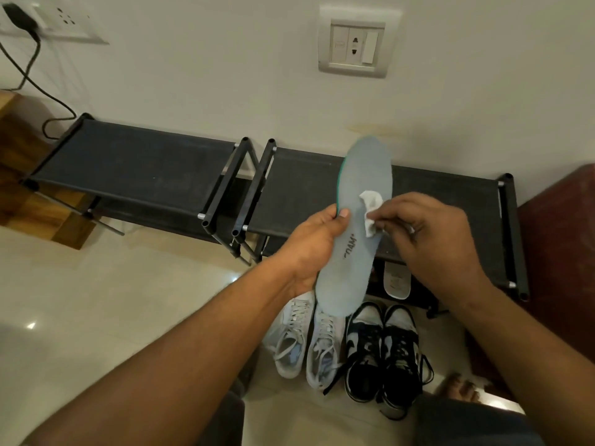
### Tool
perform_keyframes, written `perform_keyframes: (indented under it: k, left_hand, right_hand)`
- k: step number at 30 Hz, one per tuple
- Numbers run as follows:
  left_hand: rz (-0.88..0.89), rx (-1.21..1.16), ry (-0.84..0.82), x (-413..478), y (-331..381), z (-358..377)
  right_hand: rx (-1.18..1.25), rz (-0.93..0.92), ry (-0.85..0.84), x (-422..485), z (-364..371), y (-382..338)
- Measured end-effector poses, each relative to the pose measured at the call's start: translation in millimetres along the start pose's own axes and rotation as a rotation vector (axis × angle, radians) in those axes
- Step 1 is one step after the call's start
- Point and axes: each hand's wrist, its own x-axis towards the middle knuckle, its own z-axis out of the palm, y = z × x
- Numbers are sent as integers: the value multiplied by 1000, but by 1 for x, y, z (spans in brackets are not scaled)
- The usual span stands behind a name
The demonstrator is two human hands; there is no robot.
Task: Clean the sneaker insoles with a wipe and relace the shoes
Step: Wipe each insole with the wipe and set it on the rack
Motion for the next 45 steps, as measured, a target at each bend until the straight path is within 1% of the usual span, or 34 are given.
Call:
perform_keyframes:
  k: [3,9,16,19,21,24,27,31,34,36,38,41,43,45]
  left_hand:
    - [-2,-250,73,4,5,-2]
    - [24,-558,31,12,11,-4]
    - [96,-726,78,22,24,-13]
    - [101,-767,97,21,26,-10]
    - [97,-781,97,22,26,-9]
    - [73,-784,68,21,24,-8]
    - [49,-756,46,18,23,-7]
    - [45,-745,61,18,20,-12]
    - [75,-695,113,19,21,-20]
    - [88,-615,165,16,21,-23]
    - [84,-503,211,13,18,-28]
    - [98,-238,288,10,11,-38]
    - [125,-20,290,4,8,-44]
    - [160,205,265,-4,7,-50]
  right_hand:
    - [27,-12,-71,-9,13,-14]
    - [61,-9,-25,-17,23,-23]
    - [215,44,-10,-27,33,-42]
    - [262,16,-10,-34,38,-54]
    - [260,-30,-9,-36,42,-62]
    - [207,-51,43,-34,44,-64]
    - [183,-66,73,-31,44,-61]
    - [132,-89,64,-28,40,-54]
    - [94,-34,77,-19,31,-37]
    - [122,56,90,-14,25,-28]
    - [272,212,61,-12,25,-24]
    - [649,459,-59,-10,32,-22]
    - [829,594,-88,-9,40,-16]
    - [952,698,-127,-8,48,-10]
